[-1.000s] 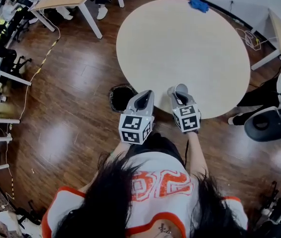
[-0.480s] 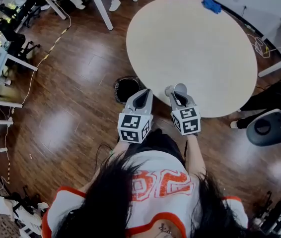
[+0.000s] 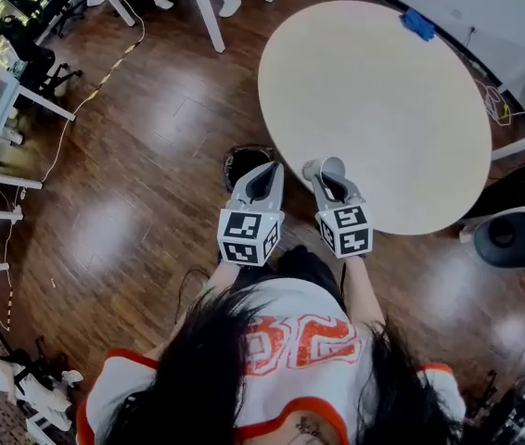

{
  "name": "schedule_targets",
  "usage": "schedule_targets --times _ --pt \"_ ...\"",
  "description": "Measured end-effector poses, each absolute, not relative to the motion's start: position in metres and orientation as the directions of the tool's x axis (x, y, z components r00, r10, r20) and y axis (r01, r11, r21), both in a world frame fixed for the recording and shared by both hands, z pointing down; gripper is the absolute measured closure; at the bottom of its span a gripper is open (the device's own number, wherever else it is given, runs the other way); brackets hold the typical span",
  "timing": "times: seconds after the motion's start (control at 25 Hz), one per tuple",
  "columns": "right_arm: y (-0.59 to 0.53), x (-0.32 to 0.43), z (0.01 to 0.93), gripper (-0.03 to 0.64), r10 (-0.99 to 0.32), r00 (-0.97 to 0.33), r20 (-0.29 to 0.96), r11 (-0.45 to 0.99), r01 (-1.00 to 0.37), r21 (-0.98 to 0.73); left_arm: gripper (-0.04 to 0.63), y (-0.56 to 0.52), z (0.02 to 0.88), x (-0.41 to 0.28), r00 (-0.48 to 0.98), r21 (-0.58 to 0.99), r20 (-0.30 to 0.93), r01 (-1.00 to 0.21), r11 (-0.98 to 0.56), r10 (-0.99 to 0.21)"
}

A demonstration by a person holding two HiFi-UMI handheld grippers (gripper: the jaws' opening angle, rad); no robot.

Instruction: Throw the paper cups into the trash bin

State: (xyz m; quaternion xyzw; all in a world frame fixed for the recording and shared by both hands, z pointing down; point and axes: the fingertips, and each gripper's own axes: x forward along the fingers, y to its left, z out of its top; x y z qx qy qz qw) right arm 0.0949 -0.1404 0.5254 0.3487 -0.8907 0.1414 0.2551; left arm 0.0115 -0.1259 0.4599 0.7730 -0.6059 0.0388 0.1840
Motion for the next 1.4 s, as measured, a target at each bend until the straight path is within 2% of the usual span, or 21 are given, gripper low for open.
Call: schedule_targets --times 0.44,0.84,1.12,1.4 --pt "-0.143 -0.005 0.534 0.586 -0.501 -0.657 0.563 0.753 -0.652 -0.092 0.595 -0.143 0.466 -0.081 0.235 0.258 0.286 -0.953 -0.162 -0.929" --pt "-0.149 -0.068 0.557 0.586 -0.520 -0.612 0.596 0.703 -0.703 -0.108 0.595 -0.151 0.477 -0.155 0.282 0.249 0.310 -0.946 -0.208 -0.908" --pt "-0.157 -0.089 0.616 0.586 -0.478 -0.558 0.678 0.694 -0.713 -0.098 0.595 -0.149 0.481 -0.186 0.284 0.257 0.323 -0.944 -0.205 -0.903" --pt "-0.167 -0.100 0.695 0.586 -0.403 -0.535 0.742 0.659 -0.733 -0.171 0.595 -0.141 0.491 -0.196 0.274 0.279 0.329 -0.943 -0.185 -0.904"
